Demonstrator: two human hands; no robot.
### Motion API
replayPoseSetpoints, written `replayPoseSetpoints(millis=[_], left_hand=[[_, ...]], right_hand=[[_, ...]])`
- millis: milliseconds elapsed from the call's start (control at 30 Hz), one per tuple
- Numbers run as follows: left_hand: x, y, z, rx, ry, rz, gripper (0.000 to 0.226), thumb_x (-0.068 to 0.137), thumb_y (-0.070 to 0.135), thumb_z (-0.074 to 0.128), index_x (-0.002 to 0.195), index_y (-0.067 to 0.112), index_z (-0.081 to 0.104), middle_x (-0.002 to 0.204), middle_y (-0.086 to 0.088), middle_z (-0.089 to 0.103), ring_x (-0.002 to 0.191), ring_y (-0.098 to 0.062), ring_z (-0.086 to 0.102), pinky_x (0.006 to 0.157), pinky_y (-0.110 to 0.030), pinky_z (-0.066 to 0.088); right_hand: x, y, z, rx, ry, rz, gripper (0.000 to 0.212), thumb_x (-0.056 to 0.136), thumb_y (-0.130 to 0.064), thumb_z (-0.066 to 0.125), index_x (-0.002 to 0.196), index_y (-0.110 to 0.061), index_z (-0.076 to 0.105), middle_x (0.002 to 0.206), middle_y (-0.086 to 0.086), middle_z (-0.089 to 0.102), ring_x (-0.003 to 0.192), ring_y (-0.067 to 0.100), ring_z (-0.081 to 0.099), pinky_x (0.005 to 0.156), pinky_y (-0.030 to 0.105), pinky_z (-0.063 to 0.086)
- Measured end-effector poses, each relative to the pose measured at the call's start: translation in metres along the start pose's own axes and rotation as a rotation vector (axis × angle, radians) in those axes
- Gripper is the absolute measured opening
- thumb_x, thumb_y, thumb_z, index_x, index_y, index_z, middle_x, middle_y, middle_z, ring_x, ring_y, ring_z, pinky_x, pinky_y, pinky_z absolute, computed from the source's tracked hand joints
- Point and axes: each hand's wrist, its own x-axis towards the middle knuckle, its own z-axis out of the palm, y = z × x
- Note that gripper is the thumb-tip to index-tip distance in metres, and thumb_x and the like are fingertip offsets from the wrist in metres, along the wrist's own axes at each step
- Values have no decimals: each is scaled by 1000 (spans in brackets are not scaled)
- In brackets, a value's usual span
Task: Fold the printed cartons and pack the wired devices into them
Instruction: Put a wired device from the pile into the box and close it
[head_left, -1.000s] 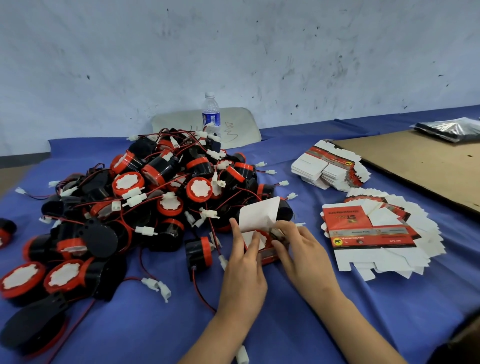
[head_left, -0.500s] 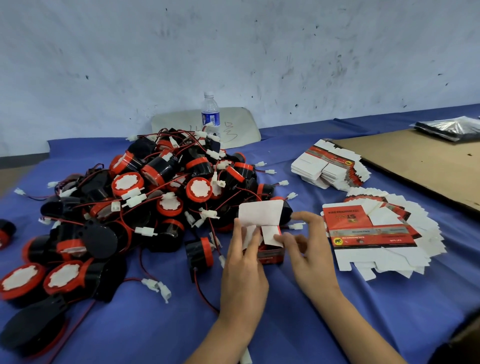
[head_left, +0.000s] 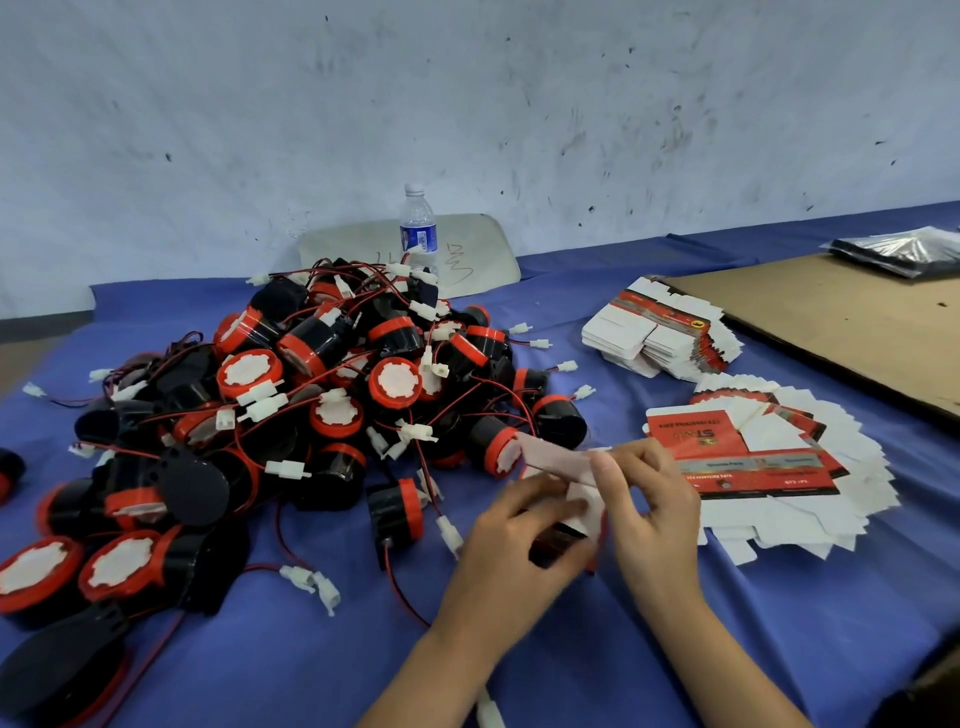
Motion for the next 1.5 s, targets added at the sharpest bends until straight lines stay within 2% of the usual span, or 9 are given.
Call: replayPoseSetpoints(millis=[233, 400, 533, 700, 800, 967, 1233, 1400, 1500], left_hand=[[-2, 4, 4, -106, -141, 33, 31, 81, 22, 72, 112, 22, 70, 126, 14, 55, 116, 1, 52, 97, -14, 41], [-2, 5, 6, -104, -148, 43, 25, 85, 19, 69, 109, 19, 70, 126, 9, 56, 117, -4, 53, 102, -25, 42], [-2, 2, 8, -58, -112, 88, 16, 91, 16, 63, 105, 14, 71, 122, 5, 58, 119, -7, 51, 107, -35, 38], [-1, -3, 6, 31, 120, 35, 10, 88, 5, 66, 94, 10, 72, 116, 8, 56, 116, -5, 50, 99, -18, 40], [0, -6, 1, -71, 278, -87, 19, 82, -2, 72, 89, 16, 68, 104, 16, 49, 110, -2, 53, 93, -14, 43], [1, -11, -2, -226, 242, -272, 31, 81, -3, 70, 102, 17, 59, 103, 7, 61, 100, -4, 60, 84, -18, 50], [1, -9, -4, -272, 212, -306, 28, 86, 2, 67, 108, 18, 63, 107, 5, 64, 100, 0, 60, 88, -23, 51], [1, -8, -4, -296, 214, -287, 37, 89, 1, 64, 117, 24, 62, 116, 4, 62, 104, -2, 61, 88, -20, 51], [1, -8, -4, -303, 228, -290, 37, 90, -1, 61, 118, 23, 63, 114, 2, 62, 102, 1, 60, 83, -12, 49]], right_hand=[[-3, -2, -1, 64, -53, 69, 29, 86, -38, 54, 87, -17, 75, 82, -9, 73, 78, 3, 67, 67, 16, 49], [-2, 1, -2, 77, -57, 109, 16, 88, -16, 62, 95, -19, 76, 83, -11, 74, 78, 1, 68, 68, 13, 48], [0, 6, -4, 61, -137, 106, 36, 90, 0, 59, 103, -31, 72, 79, -16, 73, 71, -2, 67, 64, 8, 46], [-2, 7, -5, 6, -279, -2, 45, 91, -4, 63, 110, -45, 64, 105, -20, 71, 99, -3, 65, 84, 14, 49], [-2, 9, -4, -35, -313, -52, 46, 88, -2, 66, 109, -43, 65, 114, -21, 66, 114, -2, 59, 97, 15, 44], [-2, 14, -2, -185, -410, -70, 32, 85, -6, 71, 114, -21, 72, 120, -11, 66, 121, 7, 55, 103, 11, 35], [-2, 14, -3, -196, -423, -119, 35, 85, -7, 71, 115, -26, 70, 119, -24, 60, 120, 1, 53, 102, 9, 33], [-2, 17, -1, -268, -431, -133, 37, 87, -5, 68, 118, -27, 68, 123, -17, 62, 124, 13, 53, 107, 28, 39], [-4, 14, 0, -282, -414, -116, 36, 88, -6, 67, 117, -27, 69, 124, -14, 63, 124, 13, 53, 107, 29, 40]])
